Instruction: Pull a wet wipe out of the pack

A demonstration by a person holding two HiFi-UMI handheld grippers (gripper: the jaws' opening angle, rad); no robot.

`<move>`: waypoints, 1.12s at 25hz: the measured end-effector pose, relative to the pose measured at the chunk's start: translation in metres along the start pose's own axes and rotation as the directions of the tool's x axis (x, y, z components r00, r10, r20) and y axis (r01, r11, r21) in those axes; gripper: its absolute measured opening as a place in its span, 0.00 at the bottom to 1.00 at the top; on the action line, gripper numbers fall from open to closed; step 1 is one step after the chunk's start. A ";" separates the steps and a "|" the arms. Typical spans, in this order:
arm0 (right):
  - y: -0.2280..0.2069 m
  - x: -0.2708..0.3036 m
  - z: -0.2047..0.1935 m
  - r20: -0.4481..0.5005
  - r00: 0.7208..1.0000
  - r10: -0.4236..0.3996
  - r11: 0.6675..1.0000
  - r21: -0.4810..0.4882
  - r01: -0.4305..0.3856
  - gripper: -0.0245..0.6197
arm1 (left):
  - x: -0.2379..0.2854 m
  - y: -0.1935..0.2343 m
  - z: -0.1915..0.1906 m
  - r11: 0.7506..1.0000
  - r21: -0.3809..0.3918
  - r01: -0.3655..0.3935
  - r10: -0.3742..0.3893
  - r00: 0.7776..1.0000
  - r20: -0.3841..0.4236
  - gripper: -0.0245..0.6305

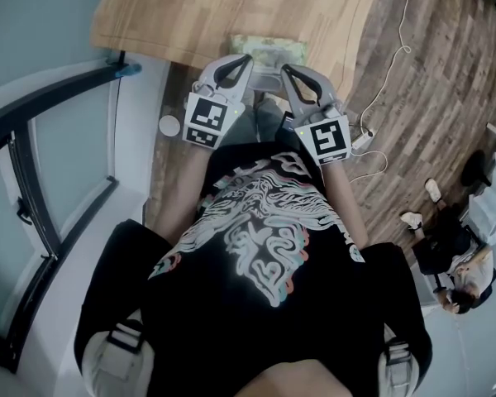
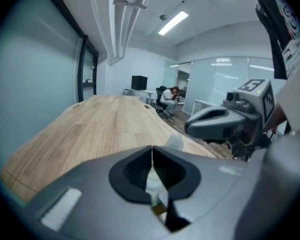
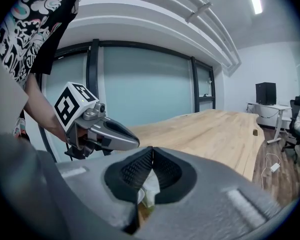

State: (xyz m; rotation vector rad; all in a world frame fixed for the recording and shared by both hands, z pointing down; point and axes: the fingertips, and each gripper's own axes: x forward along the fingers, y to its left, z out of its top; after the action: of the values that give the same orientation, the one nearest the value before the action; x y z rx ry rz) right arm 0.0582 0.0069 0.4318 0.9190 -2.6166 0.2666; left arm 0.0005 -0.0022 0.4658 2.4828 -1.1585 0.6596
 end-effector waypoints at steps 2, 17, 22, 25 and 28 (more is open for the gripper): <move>0.000 0.002 -0.003 -0.002 1.000 0.010 1.000 0.004 -0.010 0.04 | 0.003 -0.002 -0.004 1.000 -0.017 0.012 -0.012 1.000 -0.011 0.03; 0.015 0.007 -0.025 -0.007 0.996 0.092 0.995 0.029 -0.091 0.04 | 0.035 -0.013 -0.032 0.993 -0.100 0.070 -0.081 0.990 -0.116 0.16; 0.012 0.006 -0.021 0.015 0.996 0.092 0.996 0.013 -0.092 0.04 | 0.041 -0.016 -0.033 0.988 -0.127 0.092 -0.110 0.984 -0.140 0.17; 0.007 0.002 -0.021 0.016 0.997 0.079 0.997 0.023 -0.080 0.04 | 0.045 -0.017 -0.034 0.985 -0.140 0.104 -0.127 0.978 -0.163 0.17; 0.005 0.001 -0.022 0.013 0.997 0.082 0.996 0.023 -0.082 0.04 | 0.048 -0.018 -0.035 0.981 -0.156 0.112 -0.141 0.972 -0.188 0.17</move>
State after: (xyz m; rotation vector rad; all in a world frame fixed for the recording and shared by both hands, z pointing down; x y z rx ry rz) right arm 0.0605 0.0164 0.4524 0.8243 -2.6713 0.3143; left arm 0.0318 -0.0053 0.5191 2.2882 -0.9314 0.7409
